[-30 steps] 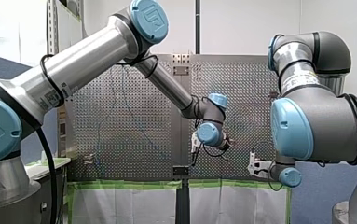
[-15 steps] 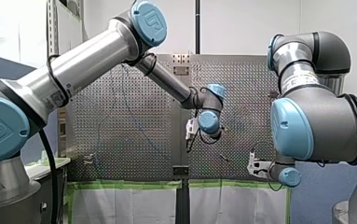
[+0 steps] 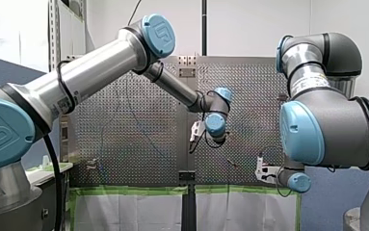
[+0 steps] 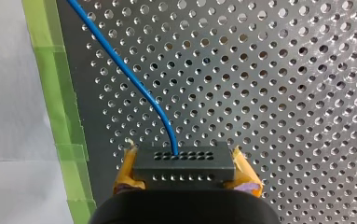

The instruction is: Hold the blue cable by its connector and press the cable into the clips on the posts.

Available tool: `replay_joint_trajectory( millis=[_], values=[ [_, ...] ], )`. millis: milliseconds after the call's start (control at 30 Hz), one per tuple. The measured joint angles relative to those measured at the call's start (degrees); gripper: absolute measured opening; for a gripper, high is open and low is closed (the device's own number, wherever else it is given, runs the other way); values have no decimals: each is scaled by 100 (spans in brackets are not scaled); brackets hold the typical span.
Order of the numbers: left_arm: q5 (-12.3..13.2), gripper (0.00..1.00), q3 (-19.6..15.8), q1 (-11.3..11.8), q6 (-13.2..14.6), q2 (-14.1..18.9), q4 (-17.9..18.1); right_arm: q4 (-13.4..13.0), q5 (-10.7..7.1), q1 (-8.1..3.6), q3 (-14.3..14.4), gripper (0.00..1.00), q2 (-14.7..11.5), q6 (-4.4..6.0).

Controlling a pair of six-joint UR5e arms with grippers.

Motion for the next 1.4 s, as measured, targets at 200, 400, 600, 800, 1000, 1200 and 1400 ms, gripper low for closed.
replay_joint_trajectory(
  millis=[200, 400, 600, 800, 1000, 1200, 1400],
  values=[
    [-85, 100, 263, -13, 28, -264, -262, -21, -5, 8, 0, 0, 0, 25],
    [-95, 100, 535, -58, 69, -398, -535, -64, -6, 18, 0, 0, 1, 101],
    [-72, 100, 837, -116, 134, -406, -837, -72, -6, 26, 0, 0, 2, 112],
    [-72, 100, 1174, -166, 145, -407, -1174, -72, -3, 35, 2, 0, 2, 114],
    [-80, 100, 1287, -186, 88, -409, -1473, -80, -3, 42, 2, 0, 6, 113],
    [-88, 100, 1156, -123, -89, -410, -1772, -86, 0, 54, 2, 0, 9, 114],
    [-20, 100, 894, -78, -119, -406, -2048, -96, -2, 73, 3, 0, 9, 114]
  ],
)
